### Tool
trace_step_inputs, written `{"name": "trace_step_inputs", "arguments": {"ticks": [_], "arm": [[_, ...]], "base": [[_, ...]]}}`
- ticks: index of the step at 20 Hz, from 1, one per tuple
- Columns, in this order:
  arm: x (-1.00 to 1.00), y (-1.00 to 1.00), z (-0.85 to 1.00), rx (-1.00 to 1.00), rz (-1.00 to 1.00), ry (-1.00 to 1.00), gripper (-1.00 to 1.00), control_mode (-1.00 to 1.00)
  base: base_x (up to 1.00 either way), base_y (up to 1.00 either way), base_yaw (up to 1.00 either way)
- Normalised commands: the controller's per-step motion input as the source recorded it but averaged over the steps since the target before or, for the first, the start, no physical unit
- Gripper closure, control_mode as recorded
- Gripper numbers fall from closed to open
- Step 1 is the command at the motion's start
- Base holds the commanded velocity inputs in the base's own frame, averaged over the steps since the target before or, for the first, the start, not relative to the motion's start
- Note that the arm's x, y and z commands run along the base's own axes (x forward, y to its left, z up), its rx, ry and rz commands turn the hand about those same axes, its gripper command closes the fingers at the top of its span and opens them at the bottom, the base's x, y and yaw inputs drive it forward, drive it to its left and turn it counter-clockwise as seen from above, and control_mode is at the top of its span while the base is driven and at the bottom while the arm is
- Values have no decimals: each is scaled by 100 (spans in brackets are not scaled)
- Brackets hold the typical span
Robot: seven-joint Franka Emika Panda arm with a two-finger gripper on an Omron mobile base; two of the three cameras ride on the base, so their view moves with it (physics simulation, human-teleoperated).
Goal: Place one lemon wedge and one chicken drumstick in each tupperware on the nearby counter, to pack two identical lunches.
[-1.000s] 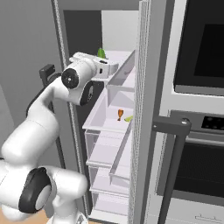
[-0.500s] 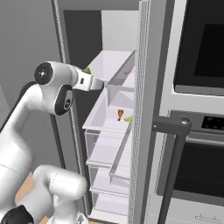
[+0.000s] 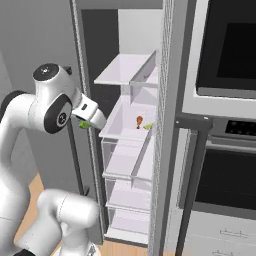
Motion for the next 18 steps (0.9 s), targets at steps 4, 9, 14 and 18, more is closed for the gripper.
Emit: {"name": "trace_step_inputs", "arguments": {"ticks": [4, 9, 14, 18], "arm": [[0, 0, 0, 0, 0, 0, 100, 100], [0, 0, 0, 0, 0, 0, 100, 100], [0, 0, 0, 0, 0, 0, 100, 100], [0, 0, 0, 0, 0, 0, 100, 100]], "base": [[-100, 2, -30], [-100, 0, -45], [-83, -46, -53], [1, -100, -43]]}}
